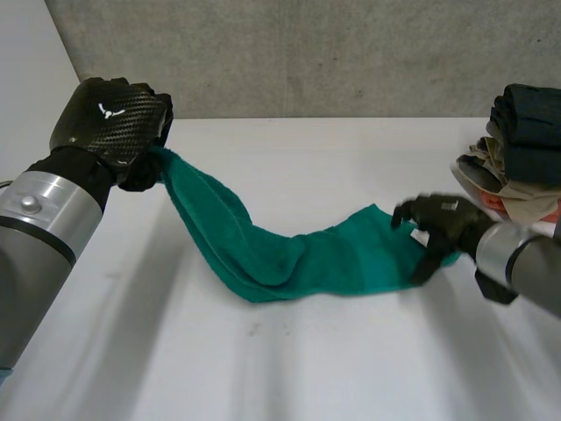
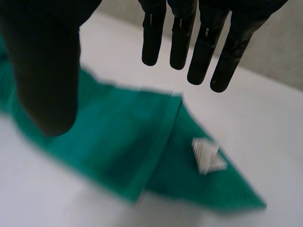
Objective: Fold the laundry.
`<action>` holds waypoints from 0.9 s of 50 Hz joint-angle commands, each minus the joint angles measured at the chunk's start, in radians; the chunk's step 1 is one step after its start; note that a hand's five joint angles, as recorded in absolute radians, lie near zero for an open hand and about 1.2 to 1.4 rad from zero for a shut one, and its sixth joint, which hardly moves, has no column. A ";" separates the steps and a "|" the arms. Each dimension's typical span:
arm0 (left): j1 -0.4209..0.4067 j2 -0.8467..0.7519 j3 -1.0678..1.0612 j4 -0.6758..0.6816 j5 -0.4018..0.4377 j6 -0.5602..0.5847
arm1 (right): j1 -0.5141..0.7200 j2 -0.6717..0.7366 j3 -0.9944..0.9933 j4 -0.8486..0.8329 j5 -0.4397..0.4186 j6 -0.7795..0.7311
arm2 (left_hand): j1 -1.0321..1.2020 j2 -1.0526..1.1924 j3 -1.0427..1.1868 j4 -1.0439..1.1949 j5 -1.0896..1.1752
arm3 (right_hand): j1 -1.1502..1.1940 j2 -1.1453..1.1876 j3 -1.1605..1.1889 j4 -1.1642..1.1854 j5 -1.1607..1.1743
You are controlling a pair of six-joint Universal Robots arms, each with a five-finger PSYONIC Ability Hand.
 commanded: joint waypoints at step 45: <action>0.025 -0.017 -0.013 -0.001 0.000 0.000 | 0.108 0.341 -0.156 -0.294 -0.029 -0.203 | 0.248 0.199 0.203 0.196 0.248 | 0.383 0.312 0.311 0.309 0.324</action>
